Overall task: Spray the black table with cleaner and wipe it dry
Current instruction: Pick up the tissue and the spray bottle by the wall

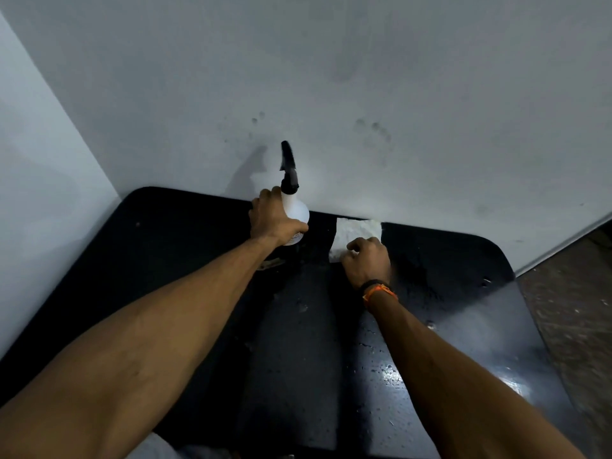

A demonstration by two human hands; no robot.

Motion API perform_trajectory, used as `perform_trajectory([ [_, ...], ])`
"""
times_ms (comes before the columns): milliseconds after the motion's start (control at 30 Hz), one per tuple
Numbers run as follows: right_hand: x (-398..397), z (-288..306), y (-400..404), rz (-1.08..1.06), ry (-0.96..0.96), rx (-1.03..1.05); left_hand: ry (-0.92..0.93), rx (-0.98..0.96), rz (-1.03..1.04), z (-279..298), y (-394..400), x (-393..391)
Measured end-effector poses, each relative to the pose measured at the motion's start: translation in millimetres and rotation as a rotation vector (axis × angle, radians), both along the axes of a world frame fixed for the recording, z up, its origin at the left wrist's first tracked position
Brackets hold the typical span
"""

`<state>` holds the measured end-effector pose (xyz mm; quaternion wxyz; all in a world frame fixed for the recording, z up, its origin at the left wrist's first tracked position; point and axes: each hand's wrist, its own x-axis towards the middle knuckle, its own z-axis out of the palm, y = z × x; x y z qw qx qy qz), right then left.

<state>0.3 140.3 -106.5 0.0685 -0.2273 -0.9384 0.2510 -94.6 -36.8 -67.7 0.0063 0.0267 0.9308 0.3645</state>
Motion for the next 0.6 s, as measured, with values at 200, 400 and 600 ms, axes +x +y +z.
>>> perform_trajectory([
  [200, 4.4, -0.1, 3.7, -0.003, -0.002, -0.004, -0.268, 0.208, -0.295, 12.1, -6.5, -6.8],
  [400, 4.2, 2.4, 2.7, 0.001, -0.020, 0.034, -0.186, 0.154, -0.189, 1.4, -8.4, 2.4],
  [600, 4.5, 2.8, -2.9, 0.110, -0.118, 0.132, 0.019, 0.059, -0.037, -10.2, 12.4, 21.3],
])
